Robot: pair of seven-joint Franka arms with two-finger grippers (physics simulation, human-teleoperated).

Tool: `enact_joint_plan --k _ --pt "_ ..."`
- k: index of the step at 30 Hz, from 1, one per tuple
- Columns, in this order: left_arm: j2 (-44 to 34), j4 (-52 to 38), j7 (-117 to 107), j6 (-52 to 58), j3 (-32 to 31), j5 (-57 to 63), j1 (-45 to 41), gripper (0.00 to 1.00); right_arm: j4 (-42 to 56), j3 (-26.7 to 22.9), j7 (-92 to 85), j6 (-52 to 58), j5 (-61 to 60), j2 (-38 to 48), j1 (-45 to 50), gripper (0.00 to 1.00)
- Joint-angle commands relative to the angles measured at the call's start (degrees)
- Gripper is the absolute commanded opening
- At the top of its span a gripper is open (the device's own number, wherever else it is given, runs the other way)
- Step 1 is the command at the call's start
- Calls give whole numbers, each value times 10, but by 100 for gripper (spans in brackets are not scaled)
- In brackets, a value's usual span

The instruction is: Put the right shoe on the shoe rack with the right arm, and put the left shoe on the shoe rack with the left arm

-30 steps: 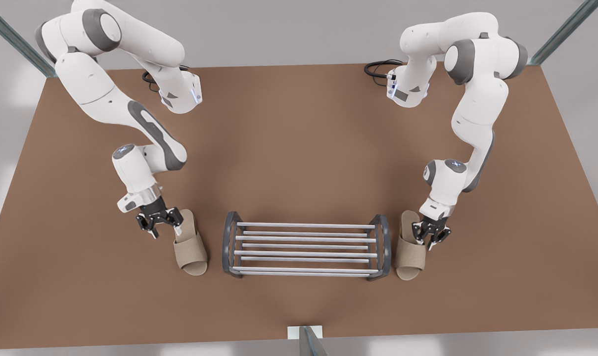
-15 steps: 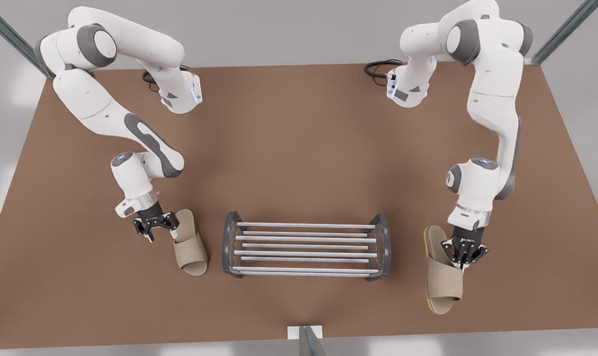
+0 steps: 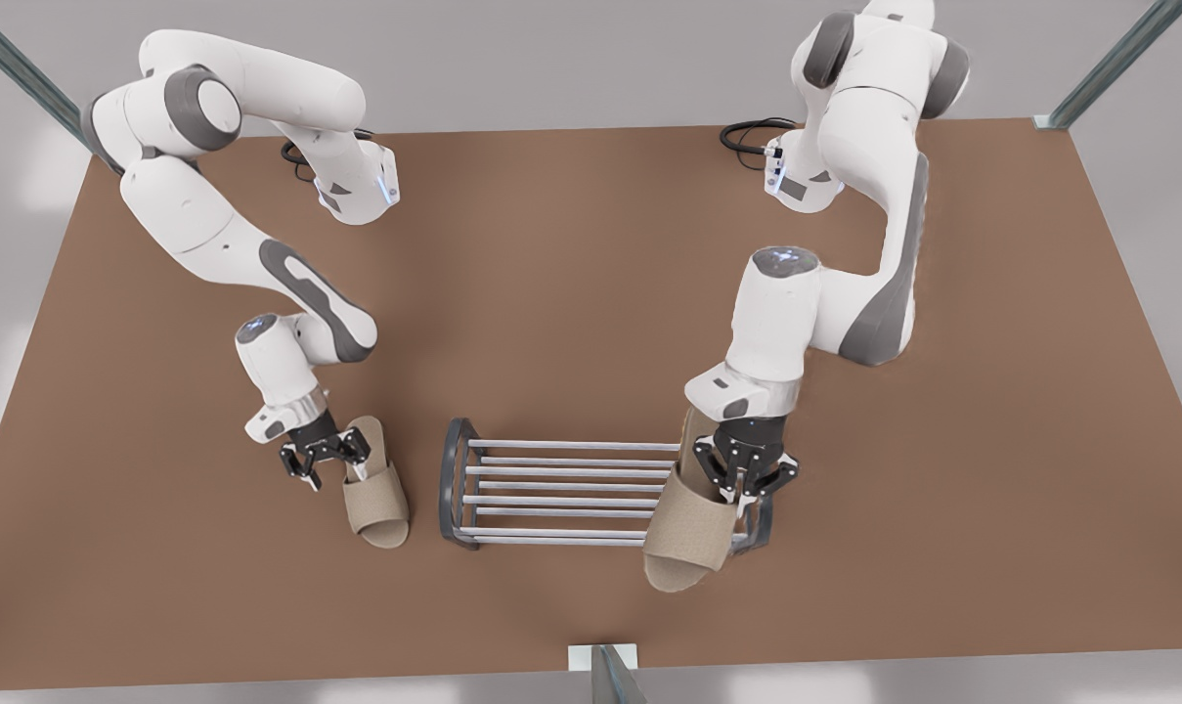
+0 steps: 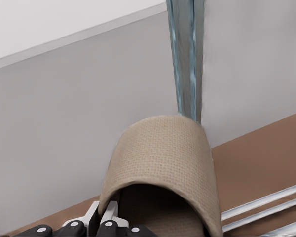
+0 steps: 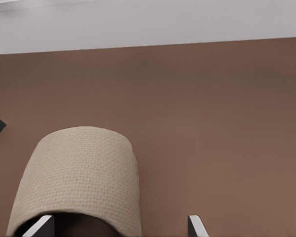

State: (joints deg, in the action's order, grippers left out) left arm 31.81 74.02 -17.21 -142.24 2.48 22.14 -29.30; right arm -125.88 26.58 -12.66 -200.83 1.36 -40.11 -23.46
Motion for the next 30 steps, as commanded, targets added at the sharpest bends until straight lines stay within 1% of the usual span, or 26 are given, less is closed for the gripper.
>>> enact_joint_plan --k 1,3,7,13,16,17,18,19,21,22,23,26,27,28,29,30 --pt "0 2 -295 119 24 24 -46 21 2 -3 -34 0 2 -2 0 100" --pt "-3 36 -376 115 21 103 -58 21 3 -7 -35 0 4 -3 -1 100" --pt "-32 143 -440 50 20 186 -57 21 16 -9 -35 0 5 -16 2 100" --pt "-27 165 -480 -1 19 198 -52 21 43 -9 -34 0 1 -40 17 100" --pt "-26 166 -479 -1 19 198 -49 21 47 -9 -34 0 0 -42 20 100" --pt "-26 166 -479 -1 20 198 -49 21 55 -9 -34 0 0 -49 20 97" --pt "-27 166 -479 -1 19 198 -49 21 56 -9 -34 0 0 -52 20 87" --pt "-27 164 -472 -1 20 203 -50 99 56 -9 -34 0 0 -52 20 83" --pt "-28 167 -472 1 20 214 -49 100 67 -9 -34 0 -1 -60 22 83" --pt "-28 167 -472 1 21 215 -49 100 67 -9 -33 0 -1 -60 22 81" --pt "-28 168 -472 2 22 219 -49 100 67 -9 -33 0 -1 -61 21 75" --pt "-41 187 -472 3 23 233 -44 100 67 -9 -25 0 -2 -62 17 38" --pt "-59 205 -472 5 22 233 -44 100 67 -9 -25 1 -2 -65 13 23" --pt "-90 232 -471 8 20 233 -45 100 67 -9 -25 1 -2 -65 12 21" --pt "-119 243 -477 45 6 230 -48 100 66 -9 -25 0 -2 -65 8 21" --pt "-146 242 -476 106 -26 209 -45 100 65 -9 -25 1 -2 -63 3 21"
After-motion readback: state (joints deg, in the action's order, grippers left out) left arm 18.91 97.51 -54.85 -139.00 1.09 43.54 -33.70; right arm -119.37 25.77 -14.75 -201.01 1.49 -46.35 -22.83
